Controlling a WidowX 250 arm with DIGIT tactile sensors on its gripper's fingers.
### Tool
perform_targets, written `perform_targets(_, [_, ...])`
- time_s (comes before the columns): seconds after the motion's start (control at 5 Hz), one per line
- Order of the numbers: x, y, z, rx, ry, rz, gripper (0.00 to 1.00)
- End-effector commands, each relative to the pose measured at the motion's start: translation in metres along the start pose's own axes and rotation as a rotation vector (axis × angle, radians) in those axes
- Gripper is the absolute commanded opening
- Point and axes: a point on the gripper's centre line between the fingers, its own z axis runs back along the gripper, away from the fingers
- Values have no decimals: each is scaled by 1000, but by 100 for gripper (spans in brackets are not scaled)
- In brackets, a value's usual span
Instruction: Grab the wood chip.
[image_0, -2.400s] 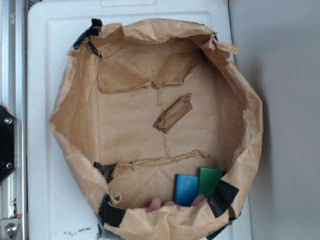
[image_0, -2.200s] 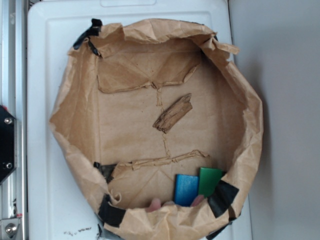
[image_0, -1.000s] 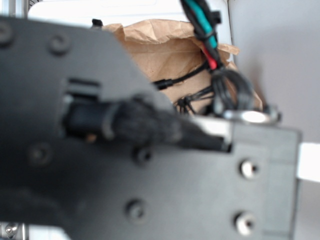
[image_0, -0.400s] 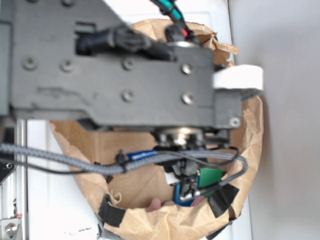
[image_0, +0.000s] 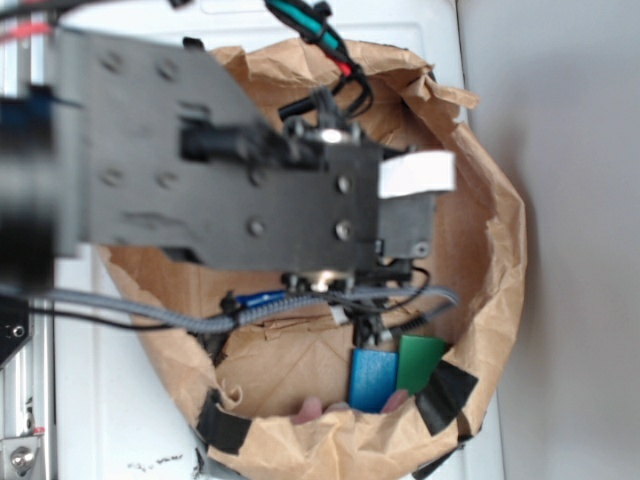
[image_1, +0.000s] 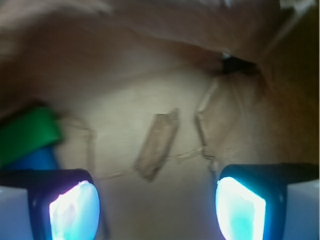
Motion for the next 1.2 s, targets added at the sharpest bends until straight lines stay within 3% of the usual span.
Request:
perform_targets(0.0, [7,1,9,-8,-40,3,100])
perform_targets(0.2, [7,1,9,-8,-40,3,100])
perform_targets(0.4, [15,-2,-8,-33,81,125,100])
perform_targets(1.0, [7,-2,-52,-142,48,156,100])
